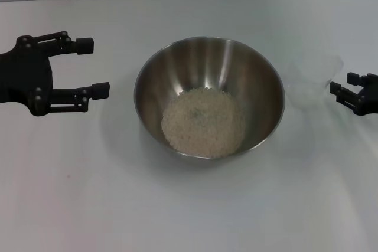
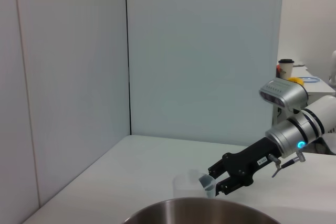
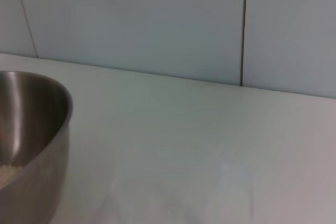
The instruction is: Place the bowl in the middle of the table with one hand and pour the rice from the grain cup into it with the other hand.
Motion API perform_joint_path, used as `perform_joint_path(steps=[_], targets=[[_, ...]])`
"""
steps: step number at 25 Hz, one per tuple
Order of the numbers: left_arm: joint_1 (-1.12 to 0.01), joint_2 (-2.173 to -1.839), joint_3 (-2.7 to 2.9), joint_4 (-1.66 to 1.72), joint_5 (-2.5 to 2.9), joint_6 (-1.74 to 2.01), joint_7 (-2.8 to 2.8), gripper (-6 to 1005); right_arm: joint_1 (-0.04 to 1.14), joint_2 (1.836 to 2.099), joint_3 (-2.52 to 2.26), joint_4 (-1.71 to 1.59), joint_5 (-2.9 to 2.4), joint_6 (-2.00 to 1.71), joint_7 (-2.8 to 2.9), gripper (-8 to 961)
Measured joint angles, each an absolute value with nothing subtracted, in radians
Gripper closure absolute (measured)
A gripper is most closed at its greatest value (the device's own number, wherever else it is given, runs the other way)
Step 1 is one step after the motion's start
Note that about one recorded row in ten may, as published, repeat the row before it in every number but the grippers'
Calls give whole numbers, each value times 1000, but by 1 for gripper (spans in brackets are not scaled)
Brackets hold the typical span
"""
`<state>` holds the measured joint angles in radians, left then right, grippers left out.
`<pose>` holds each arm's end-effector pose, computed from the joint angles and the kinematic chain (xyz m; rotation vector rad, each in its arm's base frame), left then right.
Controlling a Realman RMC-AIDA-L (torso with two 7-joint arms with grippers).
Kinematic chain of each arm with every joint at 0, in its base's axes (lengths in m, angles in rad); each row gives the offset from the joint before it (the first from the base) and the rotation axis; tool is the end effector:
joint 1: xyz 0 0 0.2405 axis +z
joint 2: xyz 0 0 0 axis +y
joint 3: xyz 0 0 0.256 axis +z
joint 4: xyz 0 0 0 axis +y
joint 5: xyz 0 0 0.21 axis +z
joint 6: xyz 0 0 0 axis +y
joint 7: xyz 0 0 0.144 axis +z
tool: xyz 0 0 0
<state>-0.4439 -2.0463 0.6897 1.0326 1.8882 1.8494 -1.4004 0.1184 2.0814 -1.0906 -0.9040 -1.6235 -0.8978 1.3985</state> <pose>-0.2329 0.3106 0.0771 -2.7772 -0.1904 -0.7352 0.3596 0.3022 0.0290 -2.1132 0.8111 0.3410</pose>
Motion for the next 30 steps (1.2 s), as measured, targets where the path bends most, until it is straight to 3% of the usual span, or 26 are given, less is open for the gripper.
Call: perform_joint_path(steps=[8,18,24,30], targets=[[-436,-2047,679,1040,1887,1858,-1413,157,41,2084,-1080,-1002,-1600,-1032,1405,492],[-429,-2053,680,1040,1884,1868,-1414,157,-78,2084,-1001,-1183,-1497,-1291,1405,480],[-417,-2056,683,1033,1883,1882,-1401,157,-16,2070,-799,-1282,-1640,-1616,1499,479],[-392,-2057,681,1033,1874,1905,-1378,157,84,2077,-634,-1384,-1804,-1802,1599,479]])
